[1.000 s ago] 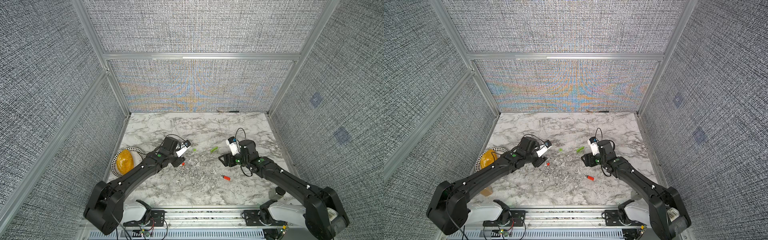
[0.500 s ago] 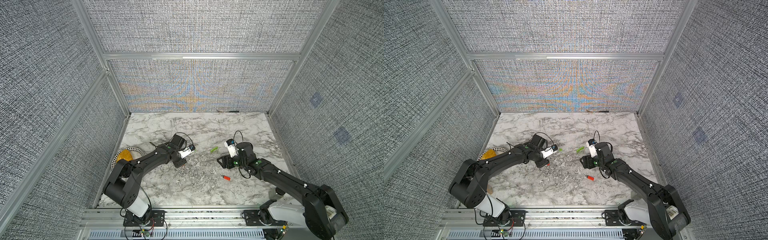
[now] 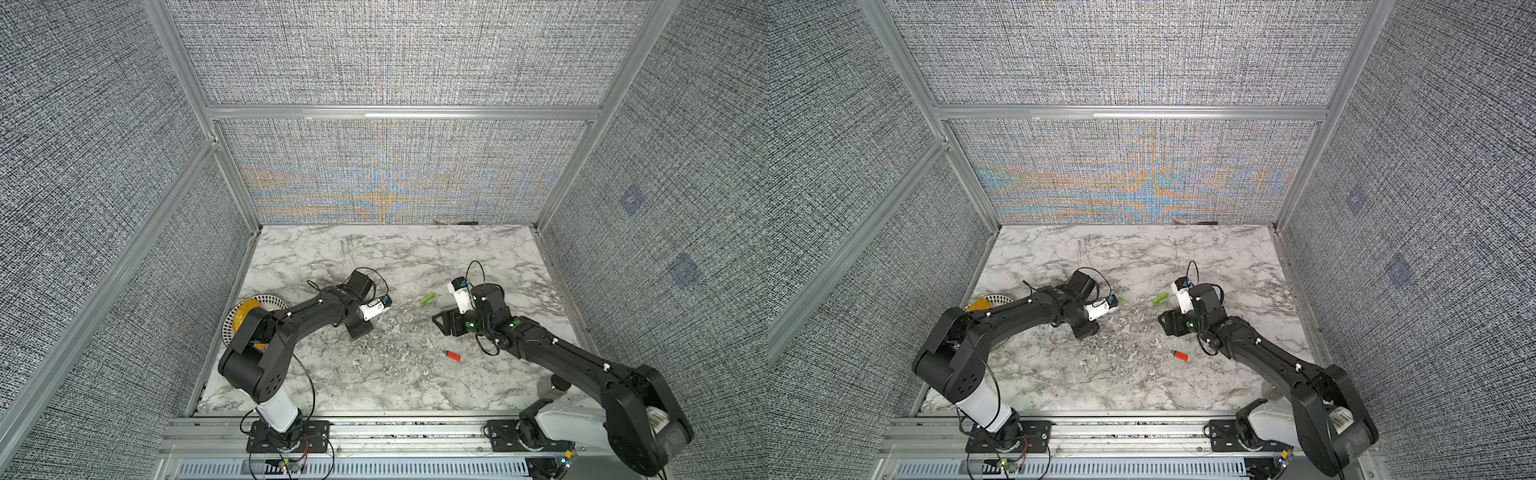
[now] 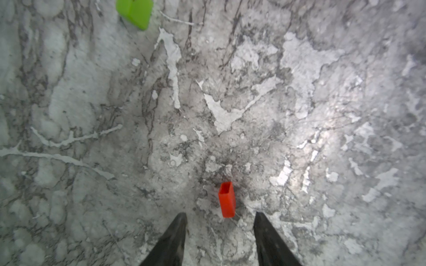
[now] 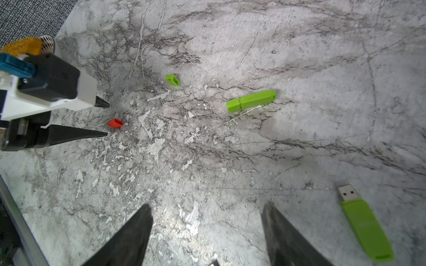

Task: Close the usb drive cover
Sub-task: Pick up the cover from the center of the board.

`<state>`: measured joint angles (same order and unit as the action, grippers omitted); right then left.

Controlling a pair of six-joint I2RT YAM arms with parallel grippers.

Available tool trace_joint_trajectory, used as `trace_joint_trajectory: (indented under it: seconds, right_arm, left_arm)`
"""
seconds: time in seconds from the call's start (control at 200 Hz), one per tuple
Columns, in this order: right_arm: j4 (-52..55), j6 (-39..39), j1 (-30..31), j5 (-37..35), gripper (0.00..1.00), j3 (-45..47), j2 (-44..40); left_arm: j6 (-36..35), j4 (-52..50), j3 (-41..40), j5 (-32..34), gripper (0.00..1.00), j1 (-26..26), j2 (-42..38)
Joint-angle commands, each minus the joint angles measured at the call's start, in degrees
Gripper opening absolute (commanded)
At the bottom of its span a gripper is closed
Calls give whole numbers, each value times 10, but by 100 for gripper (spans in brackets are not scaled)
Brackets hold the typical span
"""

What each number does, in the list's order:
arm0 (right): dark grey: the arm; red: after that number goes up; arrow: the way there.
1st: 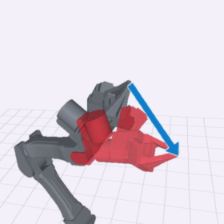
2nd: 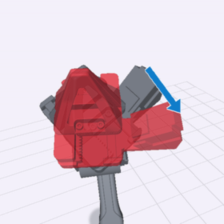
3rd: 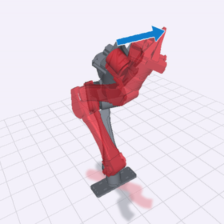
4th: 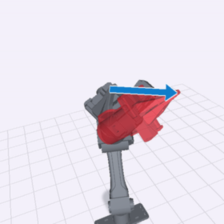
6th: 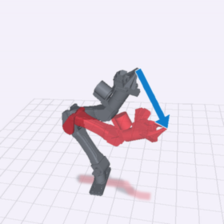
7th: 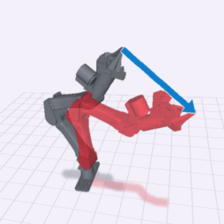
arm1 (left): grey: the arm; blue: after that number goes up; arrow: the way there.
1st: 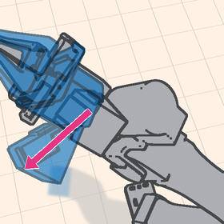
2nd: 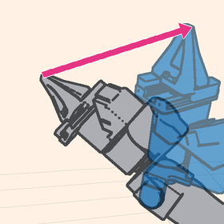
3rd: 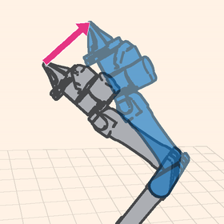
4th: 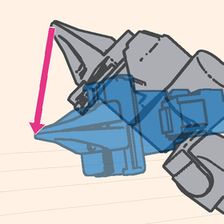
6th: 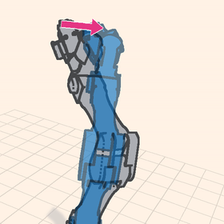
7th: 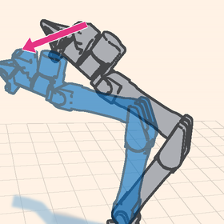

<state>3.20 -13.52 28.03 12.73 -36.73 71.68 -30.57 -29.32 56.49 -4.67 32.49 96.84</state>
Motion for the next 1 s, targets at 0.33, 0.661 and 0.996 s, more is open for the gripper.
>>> trace_joint_trajectory:
  seconds: [0.33, 0.661, 0.996]
  right_arm:
    - [3, 6, 0, -7, 78, -5, 3]
    - [6, 7, 0, -6, 78, -6, 7]
    - [15, 13, 0, -10, 78, -8, 9]
  left_arm:
    - [-13, -13, 11, -16, 35, 0, 25]
    - [-12, -11, 14, -26, 28, 0, 39]
    - [-15, -24, 13, -17, 26, 0, 44]
